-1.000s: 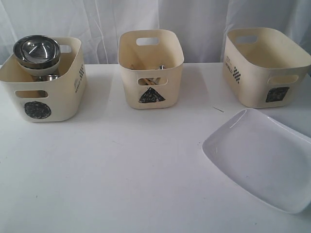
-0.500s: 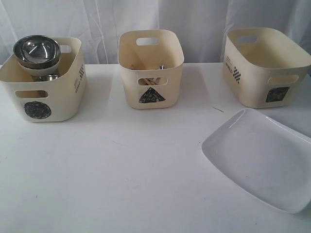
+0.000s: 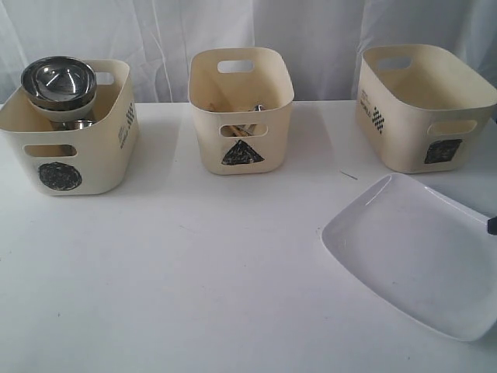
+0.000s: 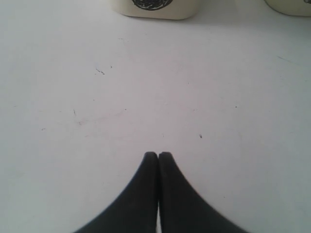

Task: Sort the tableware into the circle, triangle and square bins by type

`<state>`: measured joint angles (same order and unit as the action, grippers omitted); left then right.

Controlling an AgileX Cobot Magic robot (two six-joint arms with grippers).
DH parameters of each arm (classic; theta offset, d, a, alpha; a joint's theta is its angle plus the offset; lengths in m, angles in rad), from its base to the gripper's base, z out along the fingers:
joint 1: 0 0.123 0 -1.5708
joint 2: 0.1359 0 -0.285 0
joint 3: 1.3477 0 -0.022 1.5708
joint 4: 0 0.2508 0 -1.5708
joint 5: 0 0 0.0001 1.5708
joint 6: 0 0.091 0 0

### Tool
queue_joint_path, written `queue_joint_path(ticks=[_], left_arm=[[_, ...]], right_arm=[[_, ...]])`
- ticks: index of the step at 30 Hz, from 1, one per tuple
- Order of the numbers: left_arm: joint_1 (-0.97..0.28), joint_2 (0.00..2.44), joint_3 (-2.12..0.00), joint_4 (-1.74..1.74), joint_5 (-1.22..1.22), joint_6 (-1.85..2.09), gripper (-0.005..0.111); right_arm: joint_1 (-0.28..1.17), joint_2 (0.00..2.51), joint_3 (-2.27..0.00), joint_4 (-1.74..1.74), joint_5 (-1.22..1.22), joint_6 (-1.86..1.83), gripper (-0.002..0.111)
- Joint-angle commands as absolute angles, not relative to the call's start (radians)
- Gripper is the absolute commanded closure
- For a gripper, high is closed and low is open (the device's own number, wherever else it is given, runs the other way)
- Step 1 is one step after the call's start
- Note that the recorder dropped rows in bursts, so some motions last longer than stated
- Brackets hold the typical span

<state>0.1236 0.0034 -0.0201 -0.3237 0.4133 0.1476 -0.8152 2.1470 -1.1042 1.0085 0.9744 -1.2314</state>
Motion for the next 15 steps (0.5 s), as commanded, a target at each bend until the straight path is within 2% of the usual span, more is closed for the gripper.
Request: queue_joint_path(ticks=[1,15], left_arm=[[0.116,0.0,-0.011,-0.328,0.427,0.142,0.107],[0.116,0.0,-0.011,-0.328,0.427,0.142,0.107]], right_arm=[[-0.786,2.249,-1.058,0.678,0.791,-1.233,0.067],[-0.778,2.262,-1.058,0.447,0.771,-1.077,0.067]])
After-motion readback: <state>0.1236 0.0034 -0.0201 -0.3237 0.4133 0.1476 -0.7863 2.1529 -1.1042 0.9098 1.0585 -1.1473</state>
